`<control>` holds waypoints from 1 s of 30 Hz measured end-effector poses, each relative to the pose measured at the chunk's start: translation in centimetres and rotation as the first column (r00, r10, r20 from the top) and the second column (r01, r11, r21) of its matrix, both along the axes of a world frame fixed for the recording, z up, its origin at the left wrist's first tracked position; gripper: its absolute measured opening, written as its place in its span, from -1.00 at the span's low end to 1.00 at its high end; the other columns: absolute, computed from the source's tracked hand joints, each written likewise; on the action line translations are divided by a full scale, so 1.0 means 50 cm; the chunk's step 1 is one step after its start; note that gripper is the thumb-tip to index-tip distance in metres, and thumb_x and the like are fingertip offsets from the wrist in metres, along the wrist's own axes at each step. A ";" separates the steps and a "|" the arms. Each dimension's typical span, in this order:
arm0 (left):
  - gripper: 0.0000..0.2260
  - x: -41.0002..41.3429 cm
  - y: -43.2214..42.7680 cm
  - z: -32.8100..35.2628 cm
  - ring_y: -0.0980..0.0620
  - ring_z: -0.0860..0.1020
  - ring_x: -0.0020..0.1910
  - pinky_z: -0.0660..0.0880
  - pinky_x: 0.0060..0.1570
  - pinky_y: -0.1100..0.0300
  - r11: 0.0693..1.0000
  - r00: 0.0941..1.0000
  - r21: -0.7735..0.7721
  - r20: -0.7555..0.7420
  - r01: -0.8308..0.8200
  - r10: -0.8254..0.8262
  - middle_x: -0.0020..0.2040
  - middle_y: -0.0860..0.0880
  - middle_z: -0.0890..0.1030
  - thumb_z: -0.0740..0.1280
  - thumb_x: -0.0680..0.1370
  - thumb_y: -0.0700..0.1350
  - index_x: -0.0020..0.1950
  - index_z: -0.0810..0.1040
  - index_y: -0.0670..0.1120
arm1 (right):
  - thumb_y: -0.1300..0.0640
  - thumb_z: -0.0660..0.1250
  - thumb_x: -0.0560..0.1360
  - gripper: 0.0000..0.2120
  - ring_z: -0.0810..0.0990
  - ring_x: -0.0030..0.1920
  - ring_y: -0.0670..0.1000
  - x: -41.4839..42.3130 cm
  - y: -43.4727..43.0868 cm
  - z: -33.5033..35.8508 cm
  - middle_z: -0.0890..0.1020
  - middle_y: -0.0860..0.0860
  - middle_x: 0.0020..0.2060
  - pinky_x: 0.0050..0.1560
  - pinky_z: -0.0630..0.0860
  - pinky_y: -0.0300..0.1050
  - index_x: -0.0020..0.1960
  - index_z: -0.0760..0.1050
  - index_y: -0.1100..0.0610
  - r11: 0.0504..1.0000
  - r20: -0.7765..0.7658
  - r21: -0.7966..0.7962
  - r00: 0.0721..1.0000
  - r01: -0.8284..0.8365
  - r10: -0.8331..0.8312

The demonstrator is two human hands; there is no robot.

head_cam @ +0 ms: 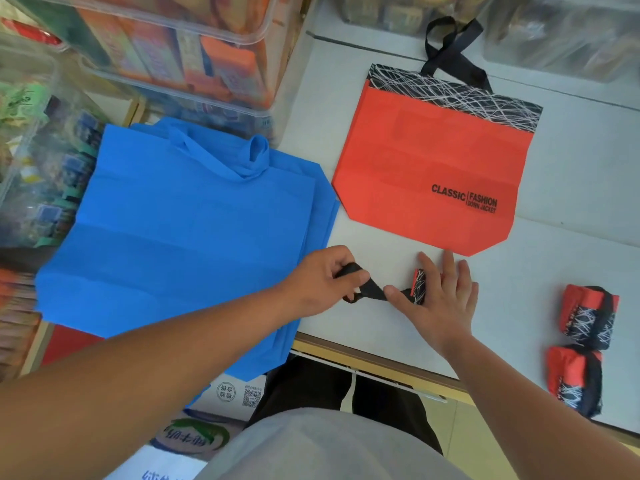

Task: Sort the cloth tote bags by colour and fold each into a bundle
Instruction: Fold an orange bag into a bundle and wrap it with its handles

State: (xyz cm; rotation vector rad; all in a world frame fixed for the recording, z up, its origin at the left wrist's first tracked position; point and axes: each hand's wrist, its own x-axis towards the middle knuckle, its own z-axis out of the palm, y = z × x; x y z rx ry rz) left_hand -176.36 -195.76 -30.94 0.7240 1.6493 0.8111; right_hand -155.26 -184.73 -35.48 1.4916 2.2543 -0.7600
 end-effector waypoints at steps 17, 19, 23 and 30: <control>-0.77 0.115 0.020 -0.012 0.00 0.69 -0.33 0.68 -0.23 -0.09 0.894 0.930 -0.256 -0.087 -0.367 0.357 -0.24 -0.11 0.67 0.35 0.61 0.08 -0.10 0.46 -0.05 | -0.76 0.04 0.14 0.17 -0.35 0.59 0.07 -0.016 -0.012 0.016 -0.27 -0.08 0.62 0.57 -0.28 0.22 0.59 -0.12 -0.22 1.000 0.051 0.024 0.999 0.011 -0.012; -0.78 0.117 0.016 -0.015 -0.02 0.70 -0.30 0.68 -0.20 -0.06 0.913 0.944 -0.241 -0.097 -0.329 0.315 -0.21 -0.10 0.65 0.37 0.60 0.06 -0.11 0.46 -0.04 | -0.74 0.04 0.18 0.14 -0.35 0.59 0.09 -0.019 -0.013 0.014 -0.26 -0.07 0.62 0.57 -0.27 0.22 0.60 -0.13 -0.20 0.999 0.066 0.044 0.998 0.001 -0.004; -0.84 0.110 0.005 -0.023 0.01 0.66 -0.18 0.61 -0.19 0.12 0.937 0.960 -0.208 -0.079 -0.280 0.269 -0.19 -0.05 0.63 0.42 0.58 0.00 -0.13 0.52 -0.02 | -0.67 0.04 0.30 0.04 -0.34 0.59 0.12 -0.008 -0.013 0.000 -0.25 -0.04 0.62 0.57 -0.25 0.23 0.61 -0.12 -0.17 0.996 0.047 0.086 0.998 -0.035 0.031; -0.93 0.079 0.005 -0.013 0.13 0.66 -0.13 0.52 -0.15 0.41 0.948 0.950 -0.101 0.051 -0.303 0.309 -0.13 -0.04 0.71 0.39 0.61 -0.11 -0.03 0.62 -0.08 | -0.55 0.07 0.43 -0.11 -0.30 0.60 0.14 -0.003 -0.011 -0.008 -0.21 -0.01 0.62 0.57 -0.21 0.25 0.60 -0.07 -0.15 0.992 0.038 0.114 0.998 -0.046 0.042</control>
